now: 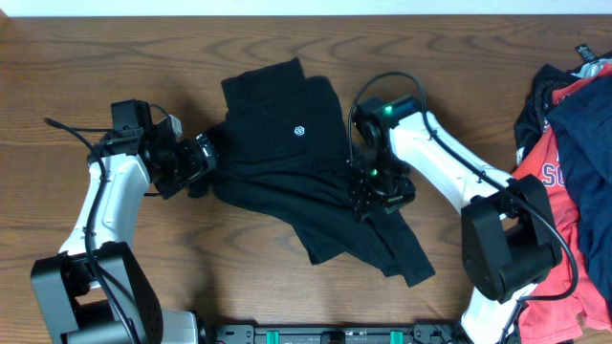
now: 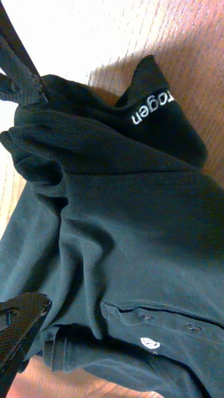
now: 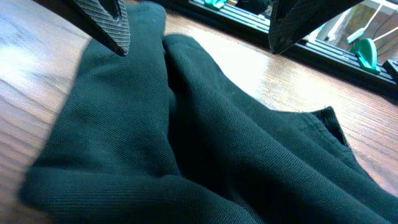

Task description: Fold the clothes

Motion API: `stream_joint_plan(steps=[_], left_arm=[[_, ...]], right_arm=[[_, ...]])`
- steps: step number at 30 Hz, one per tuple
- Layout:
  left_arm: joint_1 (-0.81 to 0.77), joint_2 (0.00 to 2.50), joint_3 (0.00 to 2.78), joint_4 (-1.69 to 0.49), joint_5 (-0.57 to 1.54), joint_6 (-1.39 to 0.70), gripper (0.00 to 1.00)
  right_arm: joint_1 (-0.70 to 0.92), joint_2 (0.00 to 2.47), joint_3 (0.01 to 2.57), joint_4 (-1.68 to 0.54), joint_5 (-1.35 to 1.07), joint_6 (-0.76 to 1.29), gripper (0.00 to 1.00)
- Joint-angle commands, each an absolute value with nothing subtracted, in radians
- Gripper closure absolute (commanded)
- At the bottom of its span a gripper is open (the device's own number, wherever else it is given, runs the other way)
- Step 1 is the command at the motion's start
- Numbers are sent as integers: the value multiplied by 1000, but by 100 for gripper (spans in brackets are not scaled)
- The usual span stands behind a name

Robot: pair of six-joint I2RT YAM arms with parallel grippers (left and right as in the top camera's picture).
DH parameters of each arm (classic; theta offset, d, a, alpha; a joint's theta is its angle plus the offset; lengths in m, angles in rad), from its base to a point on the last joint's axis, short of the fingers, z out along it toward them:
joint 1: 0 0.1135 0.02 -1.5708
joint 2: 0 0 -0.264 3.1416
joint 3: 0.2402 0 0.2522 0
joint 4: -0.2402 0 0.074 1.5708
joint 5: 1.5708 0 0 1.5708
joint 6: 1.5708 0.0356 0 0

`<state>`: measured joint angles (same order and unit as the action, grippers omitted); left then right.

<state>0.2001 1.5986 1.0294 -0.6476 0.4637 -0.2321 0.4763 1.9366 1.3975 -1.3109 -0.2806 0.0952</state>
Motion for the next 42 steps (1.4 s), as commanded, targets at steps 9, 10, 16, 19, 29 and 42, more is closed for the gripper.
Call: stream_joint_plan(steps=[9,10,16,19,29,42], left_arm=[[200,1597,1045,-667,459,-222,3],[200,1597,1045,-670,459,-222,4],[200,1597,1045,-681,459,-222,7],[200,1597,1045,-681,459,-221,33],[200,1597,1045,-699,460,-222,40],[200,1597,1045,-752,463,-222,40]], right_arm=[[472,1936,1201,-1143,-366,142,22],[467,1936,1192,-1131,-366,145,23],[403,1936,1175,-1042,-349,181,96],[350,1936,1175,-1008,-326,188,99],[168,1936,1225,-810,-303,148,99],[170,1936,1384,-517,-240,210,18]])
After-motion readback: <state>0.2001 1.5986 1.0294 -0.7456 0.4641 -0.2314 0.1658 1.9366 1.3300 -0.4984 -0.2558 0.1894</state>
